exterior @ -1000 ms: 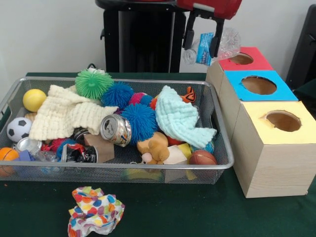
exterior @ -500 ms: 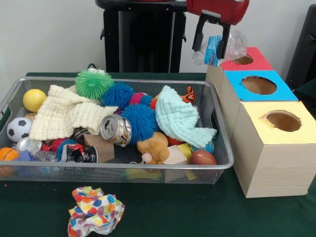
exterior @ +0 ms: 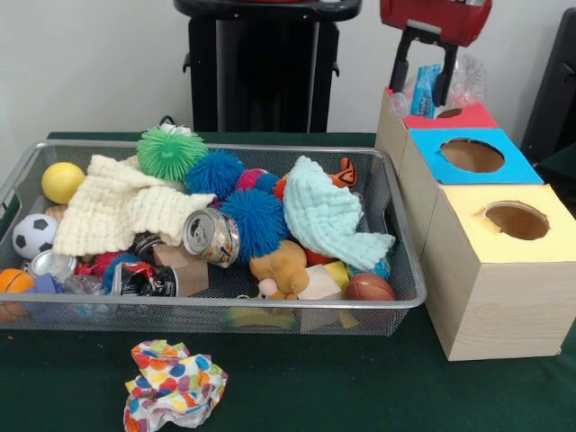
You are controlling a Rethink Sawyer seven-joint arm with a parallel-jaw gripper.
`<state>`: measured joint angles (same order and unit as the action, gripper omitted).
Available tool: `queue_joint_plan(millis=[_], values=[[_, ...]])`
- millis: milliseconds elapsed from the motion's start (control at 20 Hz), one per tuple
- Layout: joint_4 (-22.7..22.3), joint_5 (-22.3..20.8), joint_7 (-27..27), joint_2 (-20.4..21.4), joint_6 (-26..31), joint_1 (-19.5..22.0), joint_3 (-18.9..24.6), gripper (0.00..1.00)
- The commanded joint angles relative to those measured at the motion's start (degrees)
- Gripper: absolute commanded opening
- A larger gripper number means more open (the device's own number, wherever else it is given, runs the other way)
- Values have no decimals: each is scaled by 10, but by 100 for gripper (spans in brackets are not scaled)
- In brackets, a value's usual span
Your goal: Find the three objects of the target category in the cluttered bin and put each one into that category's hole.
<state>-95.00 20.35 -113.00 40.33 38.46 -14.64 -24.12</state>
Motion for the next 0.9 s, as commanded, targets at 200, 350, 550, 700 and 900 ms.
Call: queue_joint_plan(millis=[200, 350, 550, 700, 900], values=[[-43, 28, -154, -17, 42, -6, 45, 0], [-47, 33, -151, -24, 28, -2, 53, 0], [-60, 46, -143, -35, -1, 6, 69, 0], [-70, 59, -137, -44, -22, 11, 83, 0], [-75, 73, -124, -53, -27, 24, 105, 0]])
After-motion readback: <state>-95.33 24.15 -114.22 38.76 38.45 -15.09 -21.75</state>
